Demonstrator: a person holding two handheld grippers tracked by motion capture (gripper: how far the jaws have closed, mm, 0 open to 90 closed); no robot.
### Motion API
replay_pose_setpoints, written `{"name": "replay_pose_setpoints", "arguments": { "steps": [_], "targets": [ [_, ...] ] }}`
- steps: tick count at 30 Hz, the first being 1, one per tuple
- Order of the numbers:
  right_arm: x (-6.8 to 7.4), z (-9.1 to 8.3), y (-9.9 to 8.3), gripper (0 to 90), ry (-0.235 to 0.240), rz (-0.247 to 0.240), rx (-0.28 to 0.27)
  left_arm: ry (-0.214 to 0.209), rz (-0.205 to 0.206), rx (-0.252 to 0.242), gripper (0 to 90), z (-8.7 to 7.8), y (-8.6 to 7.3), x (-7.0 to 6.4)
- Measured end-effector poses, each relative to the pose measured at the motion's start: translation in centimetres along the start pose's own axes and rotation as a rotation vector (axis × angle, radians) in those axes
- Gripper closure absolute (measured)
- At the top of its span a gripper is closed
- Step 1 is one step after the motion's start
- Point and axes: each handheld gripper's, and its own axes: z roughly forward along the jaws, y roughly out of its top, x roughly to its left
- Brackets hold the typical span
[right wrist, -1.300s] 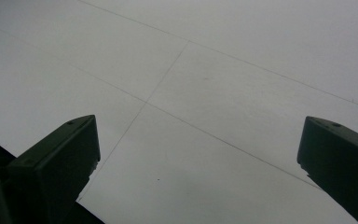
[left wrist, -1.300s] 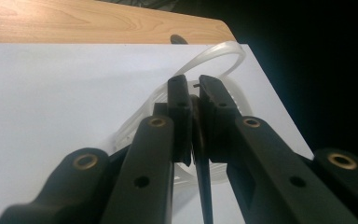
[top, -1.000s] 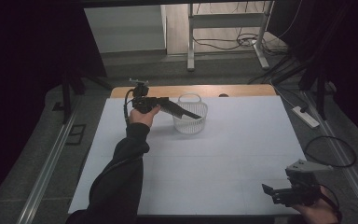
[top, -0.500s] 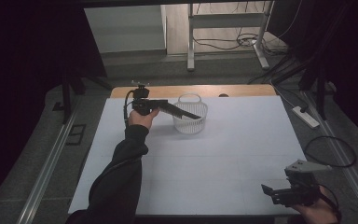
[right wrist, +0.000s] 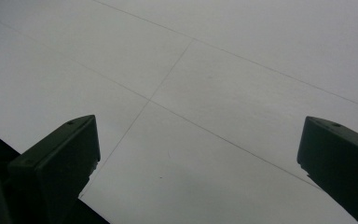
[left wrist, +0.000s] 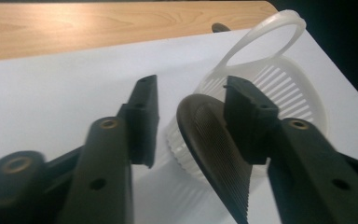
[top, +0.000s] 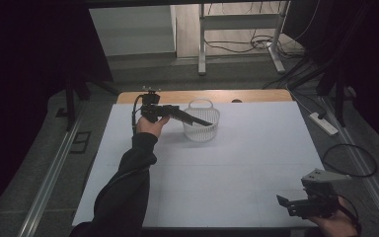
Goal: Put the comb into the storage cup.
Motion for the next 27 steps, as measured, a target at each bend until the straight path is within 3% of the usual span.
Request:
{"name": "replay_pose_setpoints", "arguments": {
  "steps": [9, 19, 27],
  "targets": [
    [0.0, 0.0, 0.0, 0.0, 0.000, -0.002, 0.001, 0.053, 0.070, -0.020, 34.0, -0.4, 0.0, -0.5],
    [0.1, 0.0, 0.0, 0.0, -0.001, -0.004, 0.001, 0.082, 0.157, 0.013, 11.2, -1.0, 0.2, -0.8],
    [0.1, 0.0, 0.0, 0.0, -0.002, -0.003, -0.003, 0.078, 0.232, 0.028, 2.9, -1.7, 0.1, -1.3]
  ]
}}
